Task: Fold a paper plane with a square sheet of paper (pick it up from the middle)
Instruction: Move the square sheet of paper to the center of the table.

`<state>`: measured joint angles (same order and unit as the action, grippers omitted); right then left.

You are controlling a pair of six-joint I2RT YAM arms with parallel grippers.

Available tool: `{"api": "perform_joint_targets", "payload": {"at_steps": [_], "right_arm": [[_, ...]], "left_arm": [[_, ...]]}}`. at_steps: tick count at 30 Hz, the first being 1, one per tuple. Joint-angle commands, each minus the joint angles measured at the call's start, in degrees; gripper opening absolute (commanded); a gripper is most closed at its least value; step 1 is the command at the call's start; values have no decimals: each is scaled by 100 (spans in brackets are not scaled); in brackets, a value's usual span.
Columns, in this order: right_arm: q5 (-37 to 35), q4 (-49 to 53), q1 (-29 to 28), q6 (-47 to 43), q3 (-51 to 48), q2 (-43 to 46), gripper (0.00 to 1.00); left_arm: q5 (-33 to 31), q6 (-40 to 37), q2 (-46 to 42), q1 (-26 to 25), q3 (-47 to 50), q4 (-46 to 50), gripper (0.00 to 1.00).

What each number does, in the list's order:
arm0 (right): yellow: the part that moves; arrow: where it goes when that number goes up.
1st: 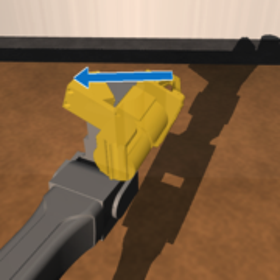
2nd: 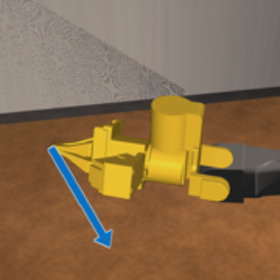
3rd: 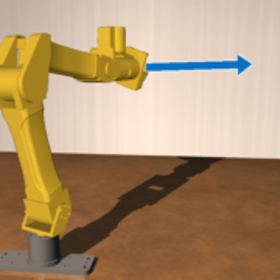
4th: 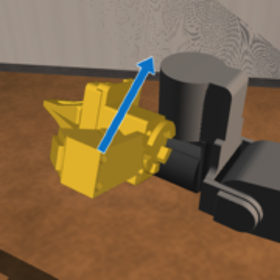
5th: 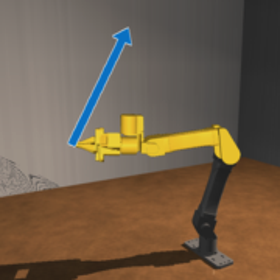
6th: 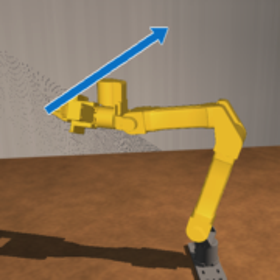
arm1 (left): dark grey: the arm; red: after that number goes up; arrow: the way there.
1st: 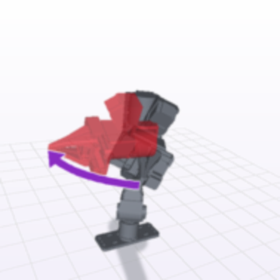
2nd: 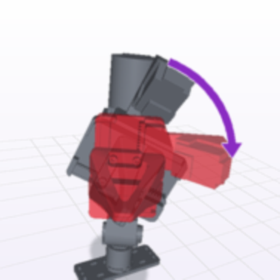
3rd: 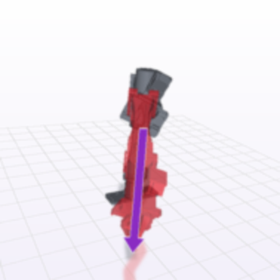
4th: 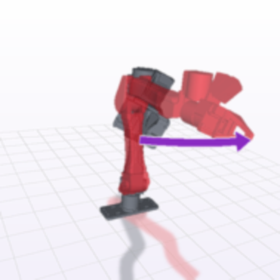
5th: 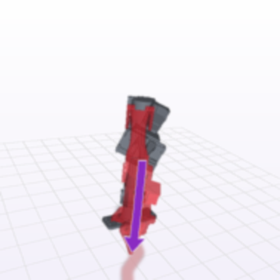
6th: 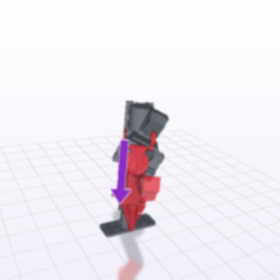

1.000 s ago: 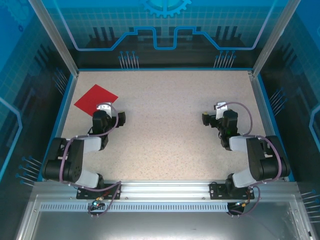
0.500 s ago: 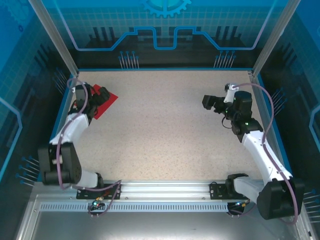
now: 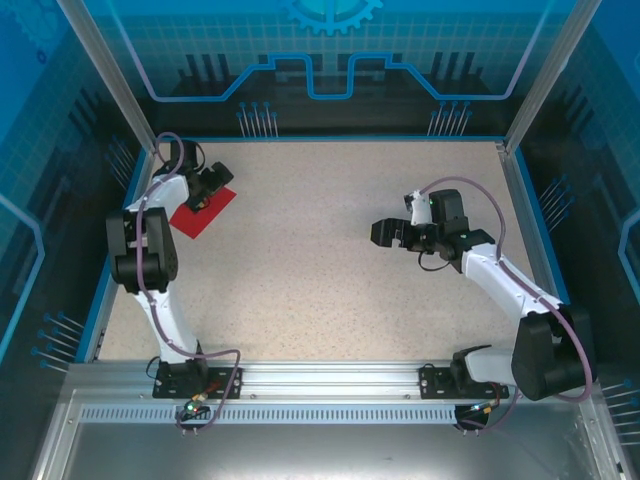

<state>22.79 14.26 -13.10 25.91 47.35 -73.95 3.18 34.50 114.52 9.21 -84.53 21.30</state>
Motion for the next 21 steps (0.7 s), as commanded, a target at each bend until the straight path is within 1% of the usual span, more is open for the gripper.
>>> {"api": "perform_joint_targets", "payload": {"at_steps": [1, 3, 6, 8, 10, 12, 16, 19, 21], "right_arm": [[37, 143, -45, -43, -108, 83, 99], [1, 243, -50, -70, -139, 30, 99], [-250, 332, -46, -53, -214, -27, 99], [-347, 277, -36, -1, -261, -90, 99], [-355, 235, -30, 78, -275, -217, 99], [-358, 235, -31, 127, -242, -342, 99], [-445, 288, -13, 191, -221, -565, 100], [-328, 244, -10, 200, -280, -596, 99], [-328, 261, -11, 204, -288, -572, 99]], "left_arm": [[368, 383, 246, 125, -82, 390, 98], [580, 417, 307, 125, -38, 405, 98], [768, 524, 334, 125, 110, 573, 99], [1000, 635, 311, 110, 279, 597, 98], [1345, 660, 301, 36, 445, 542, 98], [1558, 554, 279, -105, 554, 558, 98], [1460, 386, 141, -416, 860, 562, 99], [1451, 452, -147, -447, 1150, 182, 98], [1114, 291, -283, -443, 967, 331, 99]]}}
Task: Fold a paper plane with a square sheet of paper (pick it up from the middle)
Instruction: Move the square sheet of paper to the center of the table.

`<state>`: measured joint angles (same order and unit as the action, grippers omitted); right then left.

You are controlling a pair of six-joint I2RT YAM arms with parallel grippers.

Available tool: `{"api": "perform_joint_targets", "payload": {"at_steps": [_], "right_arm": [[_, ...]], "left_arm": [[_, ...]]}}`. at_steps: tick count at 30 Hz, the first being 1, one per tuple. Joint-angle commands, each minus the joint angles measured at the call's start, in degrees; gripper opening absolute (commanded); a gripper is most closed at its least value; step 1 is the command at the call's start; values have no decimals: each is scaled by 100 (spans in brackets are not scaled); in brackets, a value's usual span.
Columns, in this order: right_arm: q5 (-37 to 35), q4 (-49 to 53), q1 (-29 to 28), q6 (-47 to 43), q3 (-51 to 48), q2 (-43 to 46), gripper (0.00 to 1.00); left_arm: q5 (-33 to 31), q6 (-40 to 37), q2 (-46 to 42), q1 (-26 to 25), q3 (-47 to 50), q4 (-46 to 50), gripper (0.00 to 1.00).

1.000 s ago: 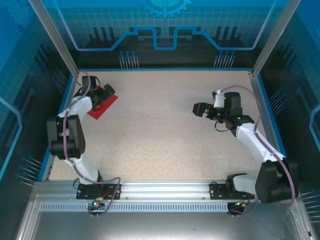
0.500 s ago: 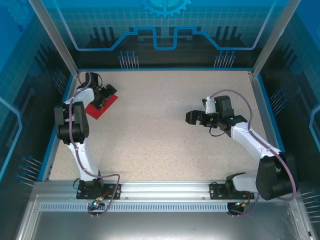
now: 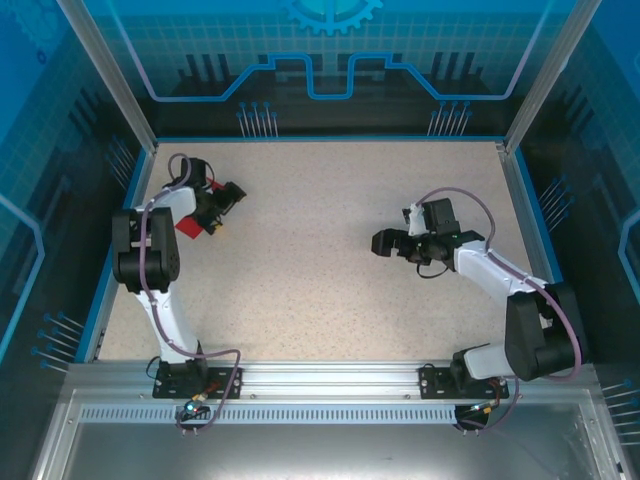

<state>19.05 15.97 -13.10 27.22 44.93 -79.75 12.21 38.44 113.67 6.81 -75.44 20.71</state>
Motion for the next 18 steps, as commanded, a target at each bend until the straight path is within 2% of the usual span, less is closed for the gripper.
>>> {"api": "perform_joint_targets", "payload": {"at_steps": [1, 5, 10, 12, 18], "right_arm": [[53, 76, -9, 73, -56, 28, 99], [184, -28, -10, 181, -165, 153, 99], [339, -156, -28, 358, -302, 248, 99], [362, -125, -39, 371, -324, 273, 99], [308, 126, -53, 265, -360, 546, 99]], "left_arm": [[-25, -206, -235, -195, -97, 505, 99], [-706, -416, -149, -87, -804, 827, 98], [-1016, -327, 500, 203, -1783, 1363, 99], [-1380, -335, 730, 224, -2102, 1601, 99], [-1405, -112, 1672, 285, -3051, 2473, 98]]}}
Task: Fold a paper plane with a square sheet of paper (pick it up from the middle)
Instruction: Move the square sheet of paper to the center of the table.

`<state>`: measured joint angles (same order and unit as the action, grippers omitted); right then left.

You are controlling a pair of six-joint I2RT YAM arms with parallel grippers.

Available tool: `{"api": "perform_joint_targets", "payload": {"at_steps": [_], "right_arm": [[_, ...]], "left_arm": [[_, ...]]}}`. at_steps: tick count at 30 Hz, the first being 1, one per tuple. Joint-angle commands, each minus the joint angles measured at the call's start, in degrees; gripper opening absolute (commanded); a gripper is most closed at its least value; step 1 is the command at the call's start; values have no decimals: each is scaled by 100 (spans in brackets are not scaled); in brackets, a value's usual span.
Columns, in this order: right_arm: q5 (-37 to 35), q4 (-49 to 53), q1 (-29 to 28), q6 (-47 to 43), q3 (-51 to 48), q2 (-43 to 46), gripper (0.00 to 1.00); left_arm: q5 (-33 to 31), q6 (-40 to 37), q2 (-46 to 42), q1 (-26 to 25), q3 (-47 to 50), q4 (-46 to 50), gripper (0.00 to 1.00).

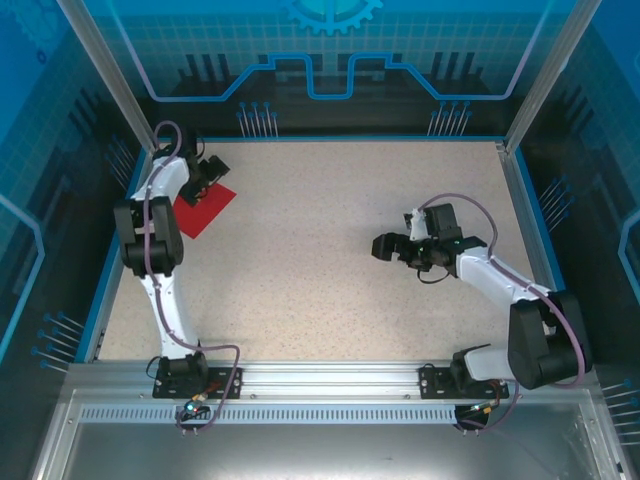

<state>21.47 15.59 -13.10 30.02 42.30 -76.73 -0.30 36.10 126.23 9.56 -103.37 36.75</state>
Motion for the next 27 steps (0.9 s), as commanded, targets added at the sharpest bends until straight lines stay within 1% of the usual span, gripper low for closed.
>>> {"api": "perform_joint_targets", "payload": {"at_steps": [1, 5, 10, 13, 17, 19, 22, 25, 27], "right_arm": [[23, 201, -54, -30, -133, 301, 99], [18, 313, -59, -95, -205, 497, 99], [-159, 431, -43, -215, -290, 670, 99], [-201, 470, -28, -264, -320, 676, 99], [-208, 504, -17, -268, -355, 647, 99], [-196, 532, -8, -265, -380, 669, 100], [-274, 619, -5, -260, -427, 753, 99], [-450, 840, 34, -210, -442, 892, 99], [-343, 1199, 120, -387, -369, 986, 99]], "left_arm": [[-96, 159, 503, 11, -316, 929, 99], [206, 231, 626, 2, -211, 1026, 98], [523, 67, 266, -206, 366, 871, 98], [707, -40, -103, -450, 885, 696, 98], [962, 11, -635, -824, 1857, 215, 98], [1093, 22, -880, -1097, 2321, -26, 98], [1104, -18, -1198, -1686, 2861, -330, 98], [943, -74, -1562, -2431, 3432, -633, 97], [875, 17, -1739, -3010, 3868, -965, 98]]}}
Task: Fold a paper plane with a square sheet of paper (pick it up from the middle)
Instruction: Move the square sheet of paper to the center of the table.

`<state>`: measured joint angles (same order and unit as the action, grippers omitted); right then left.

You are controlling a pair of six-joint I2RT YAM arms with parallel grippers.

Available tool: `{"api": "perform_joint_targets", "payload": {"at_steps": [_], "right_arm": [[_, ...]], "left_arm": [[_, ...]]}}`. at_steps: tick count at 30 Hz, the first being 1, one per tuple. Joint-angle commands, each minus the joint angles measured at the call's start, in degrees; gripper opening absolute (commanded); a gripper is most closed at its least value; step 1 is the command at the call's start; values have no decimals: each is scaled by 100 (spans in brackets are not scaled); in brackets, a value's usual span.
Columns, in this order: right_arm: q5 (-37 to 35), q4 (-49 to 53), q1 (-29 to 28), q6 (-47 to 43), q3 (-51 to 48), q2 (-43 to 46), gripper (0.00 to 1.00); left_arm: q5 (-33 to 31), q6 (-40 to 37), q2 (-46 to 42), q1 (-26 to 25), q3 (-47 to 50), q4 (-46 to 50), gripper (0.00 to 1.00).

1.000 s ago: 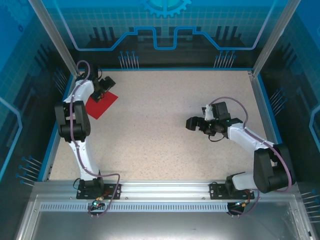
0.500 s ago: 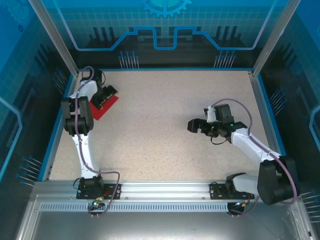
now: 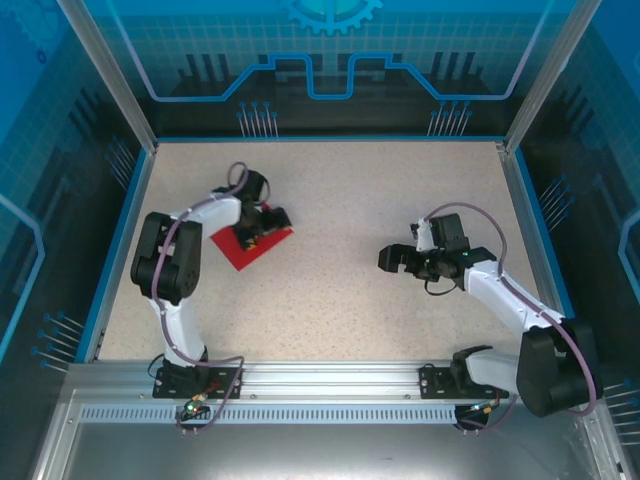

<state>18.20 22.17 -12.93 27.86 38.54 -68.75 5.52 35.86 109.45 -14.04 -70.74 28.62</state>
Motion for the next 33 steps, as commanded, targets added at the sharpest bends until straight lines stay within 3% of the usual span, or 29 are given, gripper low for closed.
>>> {"api": "perform_joint_targets", "payload": {"at_steps": [1, 7, 13, 18, 24, 28, 33], "right_arm": [[-75, 759, 131, -225, 54, 260, 100], [-514, 1148, 389, -283, -284, 1004, 100], [-580, 919, 515, 478, -586, 1572, 99], [-895, 1293, 569, 571, -416, 1332, 99], [-469, 1238, 606, 338, -46, 789, 99], [259, 1187, 829, 392, 21, 345, 99], [1301, -76, 660, 832, -46, 5, 94]], "left_arm": [[283, 100, -37, -838, 720, -246, 98], [-115, 596, 476, -2198, 713, -368, 98], [-79, 473, 484, -2806, 240, -279, 98], [27, 365, 356, -2932, 36, -288, 98], [-288, 230, -146, -2912, 60, -445, 99], [-505, 116, -559, -2822, 159, -522, 98], [-753, 428, -1444, -2315, 932, -919, 99]]}}
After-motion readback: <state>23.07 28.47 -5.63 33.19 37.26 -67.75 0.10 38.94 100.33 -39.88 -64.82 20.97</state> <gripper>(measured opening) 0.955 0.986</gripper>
